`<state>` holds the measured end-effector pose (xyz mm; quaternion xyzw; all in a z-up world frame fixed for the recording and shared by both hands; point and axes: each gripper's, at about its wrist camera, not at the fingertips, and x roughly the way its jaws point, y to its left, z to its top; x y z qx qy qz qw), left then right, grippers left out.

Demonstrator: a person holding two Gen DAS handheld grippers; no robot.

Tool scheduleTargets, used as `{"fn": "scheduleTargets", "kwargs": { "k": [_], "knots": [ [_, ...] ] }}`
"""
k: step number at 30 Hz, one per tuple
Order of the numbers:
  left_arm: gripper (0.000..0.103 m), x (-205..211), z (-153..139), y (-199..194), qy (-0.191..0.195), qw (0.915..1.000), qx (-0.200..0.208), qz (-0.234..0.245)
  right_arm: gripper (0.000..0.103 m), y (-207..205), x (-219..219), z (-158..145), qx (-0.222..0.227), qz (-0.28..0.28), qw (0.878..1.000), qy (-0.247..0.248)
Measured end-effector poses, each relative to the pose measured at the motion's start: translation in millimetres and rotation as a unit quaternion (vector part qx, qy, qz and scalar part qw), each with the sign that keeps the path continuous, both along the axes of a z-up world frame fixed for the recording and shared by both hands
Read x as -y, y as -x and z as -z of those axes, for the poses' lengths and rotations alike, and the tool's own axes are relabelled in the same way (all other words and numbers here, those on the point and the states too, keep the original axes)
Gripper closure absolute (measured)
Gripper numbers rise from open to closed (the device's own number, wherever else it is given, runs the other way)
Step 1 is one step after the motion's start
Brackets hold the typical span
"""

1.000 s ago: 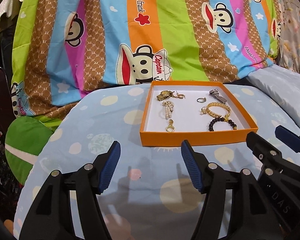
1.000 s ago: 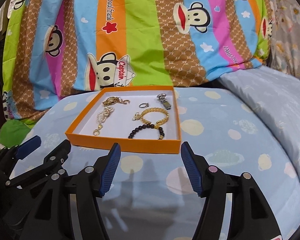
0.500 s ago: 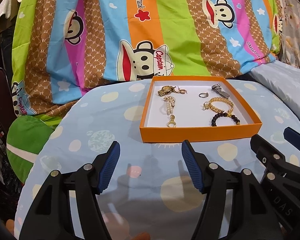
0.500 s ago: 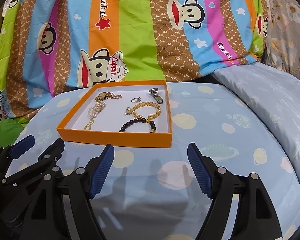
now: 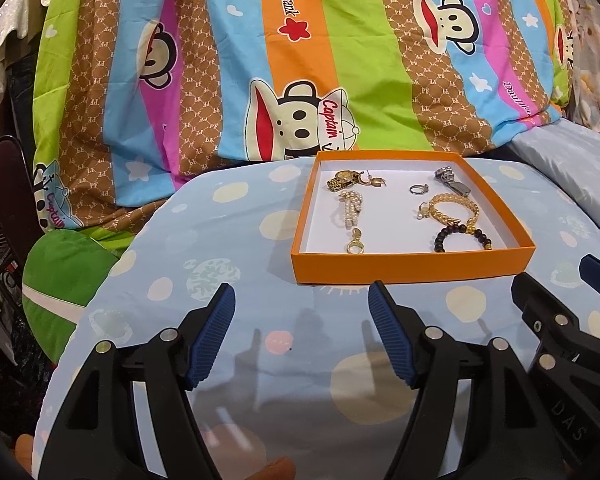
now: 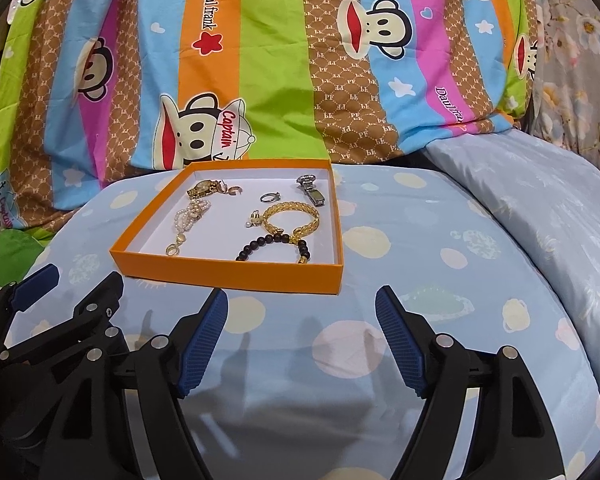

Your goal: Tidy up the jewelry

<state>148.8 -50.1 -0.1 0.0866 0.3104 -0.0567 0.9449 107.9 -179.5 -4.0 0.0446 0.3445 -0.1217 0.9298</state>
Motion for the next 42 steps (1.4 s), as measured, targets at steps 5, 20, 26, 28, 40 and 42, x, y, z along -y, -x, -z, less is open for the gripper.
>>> {"fn": "scheduleTargets", "kwargs": {
  "k": [5, 20, 26, 28, 40, 42],
  "knots": [
    [0.036, -0.2, -0.3, 0.0, -0.002, 1.0000, 0.003, -0.002, 0.028, 0.0, 0.0, 0.1, 0.000, 0.000, 1.000, 0.000],
    [0.032, -2.8, 1.5, -1.7, -0.004, 0.9999, -0.003, -0.014, 0.028, 0.4, -1.5, -1.0, -0.001, -0.003, 1.000, 0.006],
    [0.032, -2.5, 1.9, -2.1, -0.002, 0.9999, -0.007, -0.012, 0.028, 0.3, -1.5, -1.1, -0.002, -0.003, 1.000, 0.007],
    [0.032, -2.5, 1.8, -2.0, -0.002, 0.9999, -0.007, -0.011, 0.028, 0.4, -1.5, -1.3, -0.001, -0.003, 1.000, 0.006],
    [0.032, -0.8, 2.5, -3.4, -0.001, 0.9999, -0.008, -0.009, 0.028, 0.5, -1.1, -0.9, -0.001, -0.003, 1.000, 0.006],
    [0.032, -1.2, 2.2, -3.1, -0.001, 0.9999, -0.008, -0.009, 0.028, 0.5, -1.3, -0.9, -0.001, -0.003, 1.000, 0.006]
  ]
}}
